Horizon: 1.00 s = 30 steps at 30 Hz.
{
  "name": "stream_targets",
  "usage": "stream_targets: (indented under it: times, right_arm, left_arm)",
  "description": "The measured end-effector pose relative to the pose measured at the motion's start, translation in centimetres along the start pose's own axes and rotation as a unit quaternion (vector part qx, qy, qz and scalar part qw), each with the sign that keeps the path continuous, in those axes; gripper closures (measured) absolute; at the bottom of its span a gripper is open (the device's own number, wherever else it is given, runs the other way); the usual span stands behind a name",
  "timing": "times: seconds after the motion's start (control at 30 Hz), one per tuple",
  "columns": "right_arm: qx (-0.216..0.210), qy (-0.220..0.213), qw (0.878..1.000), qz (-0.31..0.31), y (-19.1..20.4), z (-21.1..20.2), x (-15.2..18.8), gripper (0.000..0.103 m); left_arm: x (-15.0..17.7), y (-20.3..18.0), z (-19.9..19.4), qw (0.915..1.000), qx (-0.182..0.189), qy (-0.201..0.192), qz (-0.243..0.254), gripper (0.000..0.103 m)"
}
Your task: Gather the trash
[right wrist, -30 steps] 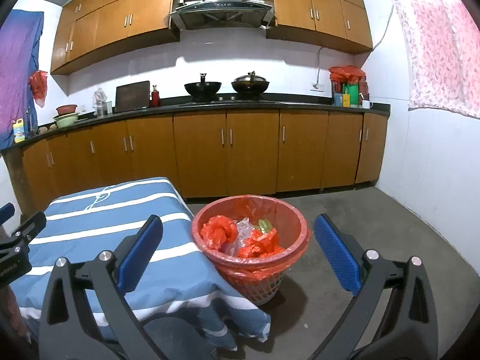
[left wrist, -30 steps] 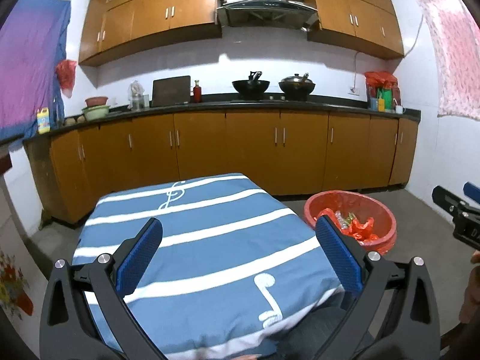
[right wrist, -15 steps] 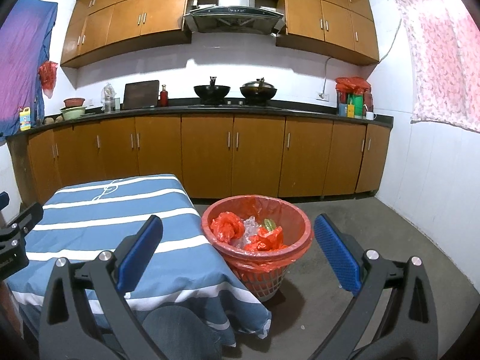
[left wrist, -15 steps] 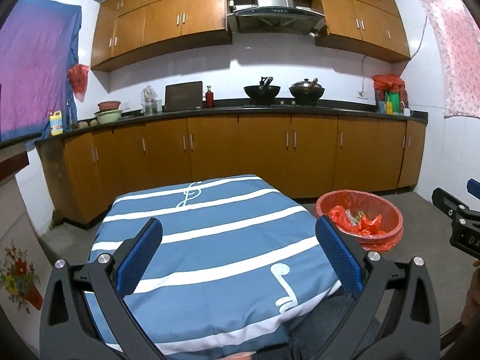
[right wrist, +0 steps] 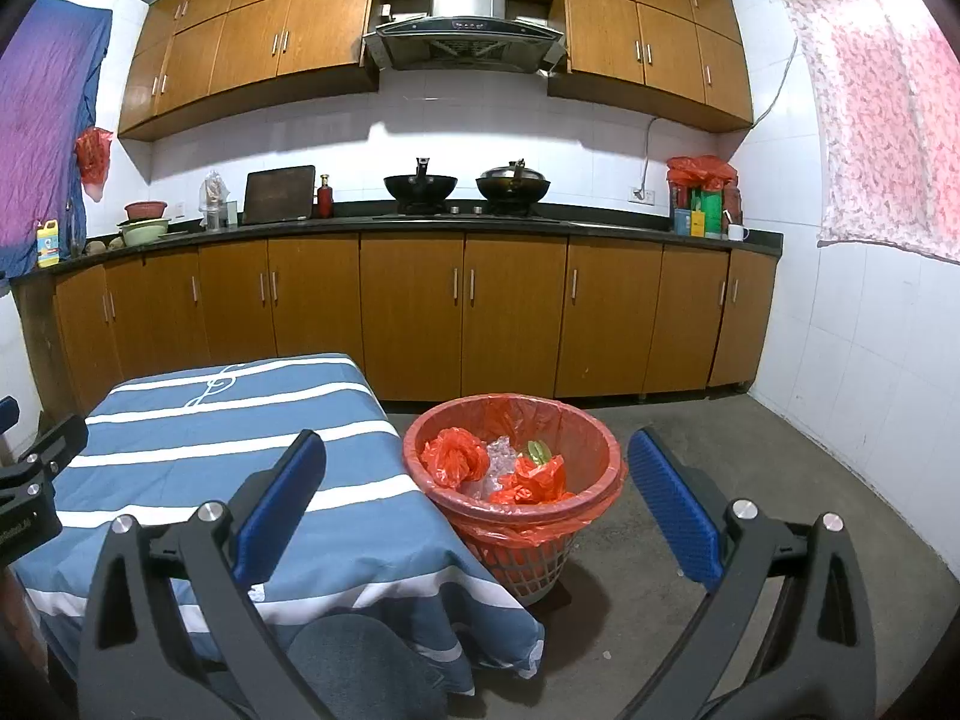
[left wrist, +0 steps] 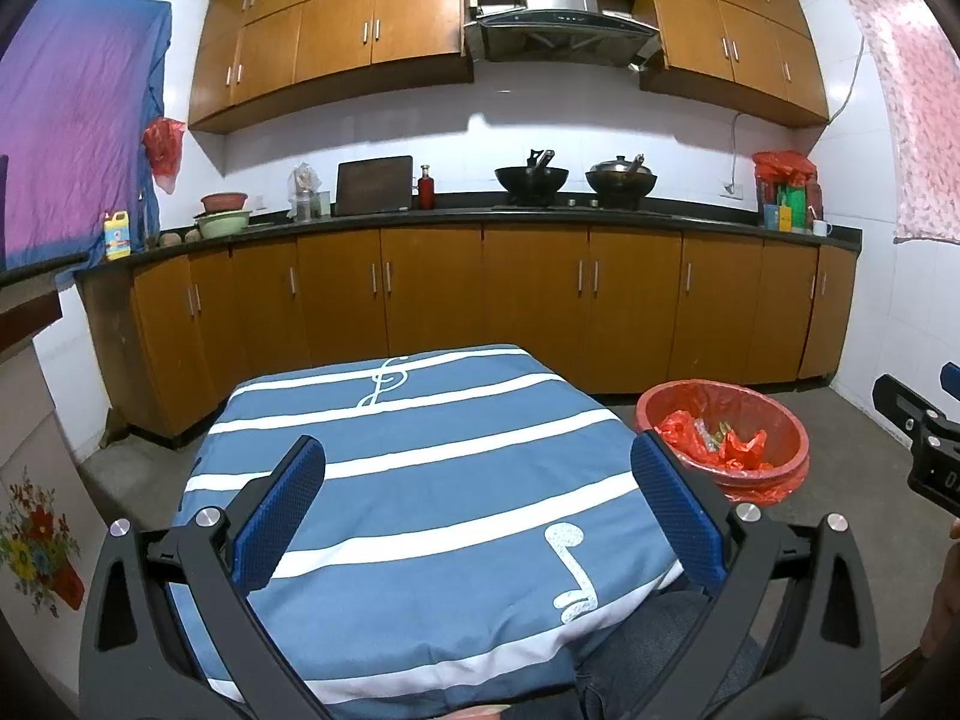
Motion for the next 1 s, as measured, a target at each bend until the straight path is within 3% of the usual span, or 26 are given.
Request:
stream_targets:
  times: [1.0]
  right_arm:
    - [0.000, 0.001, 1.000, 0.003, -0.02, -0.11, 0.14, 0.004]
  left_arm:
    - [-0.14, -0.25, -0.43, 1.0000, 0.005, -0.001, 0.002, 0.002]
Point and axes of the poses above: each gripper's, at about its wrist camera, not at the fingertips, and z roughly the way its jaws point, y to its left, x to its underside, the point moved 9 cm from there along z, roughly the way its jaws point, and after that the axes turned 14 degrees about y, right-handed, at the moved point
